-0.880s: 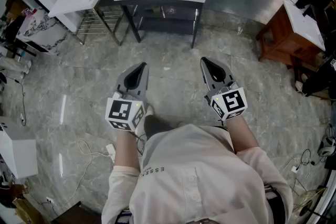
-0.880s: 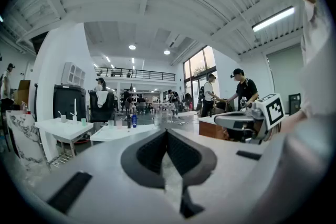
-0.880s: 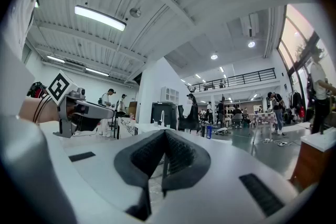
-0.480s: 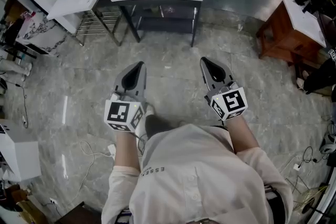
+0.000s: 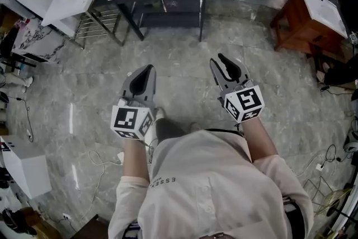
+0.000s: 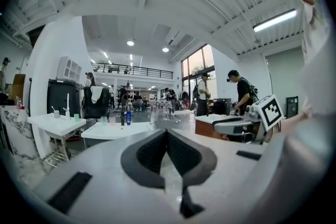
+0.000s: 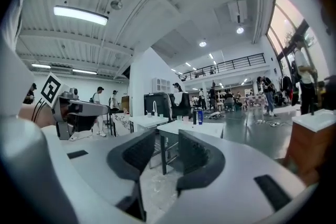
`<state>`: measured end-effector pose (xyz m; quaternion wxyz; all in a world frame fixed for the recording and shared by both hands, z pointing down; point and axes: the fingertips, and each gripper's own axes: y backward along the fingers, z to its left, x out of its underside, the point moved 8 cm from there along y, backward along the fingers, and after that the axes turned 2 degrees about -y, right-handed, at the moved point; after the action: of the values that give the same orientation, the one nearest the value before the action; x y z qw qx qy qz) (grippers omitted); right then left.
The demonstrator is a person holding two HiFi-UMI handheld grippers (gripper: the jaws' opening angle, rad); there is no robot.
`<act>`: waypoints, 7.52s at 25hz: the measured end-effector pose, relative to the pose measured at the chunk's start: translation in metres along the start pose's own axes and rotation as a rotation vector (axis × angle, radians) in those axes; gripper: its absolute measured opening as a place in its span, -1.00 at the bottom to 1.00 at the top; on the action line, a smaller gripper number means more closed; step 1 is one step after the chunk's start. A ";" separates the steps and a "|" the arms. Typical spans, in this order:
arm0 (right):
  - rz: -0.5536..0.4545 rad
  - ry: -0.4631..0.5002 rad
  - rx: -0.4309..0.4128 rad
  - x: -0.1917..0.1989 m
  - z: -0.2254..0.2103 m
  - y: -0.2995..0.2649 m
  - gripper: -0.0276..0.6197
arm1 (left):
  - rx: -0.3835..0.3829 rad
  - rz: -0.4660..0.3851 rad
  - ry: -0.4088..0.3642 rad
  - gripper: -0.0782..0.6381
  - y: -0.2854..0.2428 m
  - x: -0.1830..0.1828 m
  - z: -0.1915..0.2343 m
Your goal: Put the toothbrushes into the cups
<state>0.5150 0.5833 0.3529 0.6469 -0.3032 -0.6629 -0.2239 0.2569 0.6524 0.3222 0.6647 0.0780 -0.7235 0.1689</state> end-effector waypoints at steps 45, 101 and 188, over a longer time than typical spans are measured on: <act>0.284 -0.069 0.183 -0.011 -0.264 -0.461 -0.41 | 0.245 0.114 0.025 -0.78 -0.466 -0.009 0.311; 0.424 -0.213 0.307 -0.039 -0.348 -0.744 -0.77 | 0.375 0.119 0.001 -0.78 -0.676 -0.013 0.536; 0.469 -0.157 0.062 0.003 -0.080 -0.964 -0.17 | 0.142 0.120 0.046 -0.78 -0.480 0.030 0.784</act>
<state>-0.0946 -0.1615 0.4531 0.6369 -0.4450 -0.6291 -0.0230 -0.3182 -0.0639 0.3729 0.6625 0.0774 -0.6978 0.2611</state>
